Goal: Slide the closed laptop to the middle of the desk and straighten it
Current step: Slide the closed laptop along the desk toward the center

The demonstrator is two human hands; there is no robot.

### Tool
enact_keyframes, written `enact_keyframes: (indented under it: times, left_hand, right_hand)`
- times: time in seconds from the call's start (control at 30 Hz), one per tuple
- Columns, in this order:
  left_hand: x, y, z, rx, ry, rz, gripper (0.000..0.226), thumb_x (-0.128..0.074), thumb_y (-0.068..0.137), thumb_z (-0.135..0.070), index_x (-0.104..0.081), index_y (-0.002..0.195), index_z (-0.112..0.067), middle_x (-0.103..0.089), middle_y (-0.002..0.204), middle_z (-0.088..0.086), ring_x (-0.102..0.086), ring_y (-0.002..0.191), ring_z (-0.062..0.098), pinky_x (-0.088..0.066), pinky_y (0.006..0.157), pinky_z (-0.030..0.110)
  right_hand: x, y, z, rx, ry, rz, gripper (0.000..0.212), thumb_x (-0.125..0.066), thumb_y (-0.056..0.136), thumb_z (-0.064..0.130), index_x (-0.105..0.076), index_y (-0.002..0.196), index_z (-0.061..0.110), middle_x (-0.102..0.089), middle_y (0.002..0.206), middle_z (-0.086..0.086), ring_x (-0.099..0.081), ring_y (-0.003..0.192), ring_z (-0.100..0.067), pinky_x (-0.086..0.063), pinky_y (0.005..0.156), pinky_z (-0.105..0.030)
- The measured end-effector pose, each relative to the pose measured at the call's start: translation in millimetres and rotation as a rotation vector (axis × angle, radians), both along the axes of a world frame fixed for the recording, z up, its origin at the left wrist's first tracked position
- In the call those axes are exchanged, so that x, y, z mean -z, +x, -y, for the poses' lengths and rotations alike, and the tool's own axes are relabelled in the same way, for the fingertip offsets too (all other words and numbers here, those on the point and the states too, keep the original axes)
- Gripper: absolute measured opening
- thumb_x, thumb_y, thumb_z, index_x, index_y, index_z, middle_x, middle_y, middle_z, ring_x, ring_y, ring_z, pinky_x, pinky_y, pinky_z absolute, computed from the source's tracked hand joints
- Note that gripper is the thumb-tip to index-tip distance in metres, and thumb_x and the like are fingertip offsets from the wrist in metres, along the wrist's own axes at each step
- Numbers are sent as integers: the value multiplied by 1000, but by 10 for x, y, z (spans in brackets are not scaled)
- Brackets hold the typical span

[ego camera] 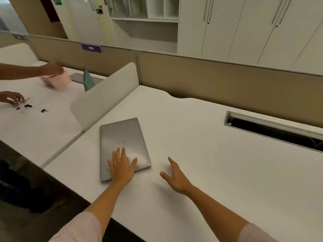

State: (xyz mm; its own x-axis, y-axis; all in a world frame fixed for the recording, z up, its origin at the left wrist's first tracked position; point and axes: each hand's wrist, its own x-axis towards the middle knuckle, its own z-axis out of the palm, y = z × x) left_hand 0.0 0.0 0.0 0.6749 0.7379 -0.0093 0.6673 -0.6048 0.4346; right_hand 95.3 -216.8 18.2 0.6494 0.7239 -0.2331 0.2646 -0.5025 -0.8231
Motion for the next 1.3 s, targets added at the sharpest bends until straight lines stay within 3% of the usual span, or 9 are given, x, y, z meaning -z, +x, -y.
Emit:
enact_keyframes:
  times: [0.2, 0.3, 0.37, 0.43, 0.63, 0.77, 0.83, 0.97, 1.3]
  left_hand:
    - [0, -89, -614, -320, -139, -11, 89, -53, 92, -56, -9, 154, -10, -5, 161, 17, 5, 147, 37, 4, 115, 56]
    - [1, -66, -808, -419, -295, 21, 98, -55, 90, -57, 0, 154, -6, -8, 159, 21, -6, 145, 41, -13, 116, 52]
    - [-6, -33, -874, -442, -351, -2, 103, -58, 88, -57, 1, 153, -2, -18, 156, 23, -16, 141, 42, -26, 111, 51]
    - [-25, 21, -892, -439, -355, -29, 104, -61, 87, -55, -2, 152, 1, -24, 153, 22, -22, 137, 41, -32, 104, 50]
    - [-83, 151, -950, -494, -336, -116, 97, -73, 76, -59, -31, 135, 5, -38, 137, 23, -38, 123, 41, -46, 89, 47]
    - [-113, 132, -1081, -486, -364, -178, 101, -73, 68, -67, -38, 131, 4, -44, 133, 23, -45, 121, 39, -43, 91, 42]
    - [-88, 119, -1110, -493, -399, -137, 100, -73, 66, -70, -39, 127, 3, -48, 130, 25, -50, 117, 40, -45, 90, 44]
    - [-30, 93, -990, -492, -406, -43, 96, -62, 73, -73, -37, 126, 3, -50, 128, 27, -54, 112, 42, -47, 84, 45]
    - [28, 88, -651, -508, -362, 52, 86, -58, 74, -76, -45, 112, 0, -61, 112, 20, -61, 96, 39, -42, 65, 37]
  right_hand:
    - [-123, -27, -585, -63, -38, -154, 83, -57, 94, 43, -8, 154, 15, -16, 162, -4, -25, 145, -22, -26, 117, -36]
    - [-131, 43, -817, -49, -19, -187, 80, -59, 94, 36, -11, 153, 10, -23, 159, -5, -29, 143, -22, -29, 114, -34]
    - [-148, 73, -943, -39, 10, -204, 70, -59, 95, 27, -20, 150, 8, -40, 145, -2, -42, 131, -19, -35, 104, -26]
    - [-134, 96, -1061, -45, 48, -217, 59, -60, 94, 20, -32, 145, 11, -47, 130, 4, -50, 118, -15, -37, 94, -21]
    - [30, 150, -1351, 198, 74, -365, 35, -65, 87, 22, -53, 118, 14, -62, 123, -5, -61, 95, -12, -46, 73, -20]
    - [55, 217, -1479, 345, 17, -481, 78, -68, 71, 49, -47, 133, 8, -51, 137, 0, -53, 119, -25, -41, 90, -30]
    - [38, 256, -1475, 350, -35, -448, 92, -70, 61, 53, -43, 139, 11, -51, 138, -5, -54, 120, -26, -47, 95, -36]
    - [61, 361, -1414, 285, -127, -308, 74, -69, 80, 47, -41, 138, 11, -54, 133, -8, -56, 116, -26, -49, 97, -40]
    - [175, 295, -1080, 228, -227, 5, 67, -51, 88, 61, -48, 119, 2, -57, 121, -13, -58, 106, -30, -49, 89, -40]
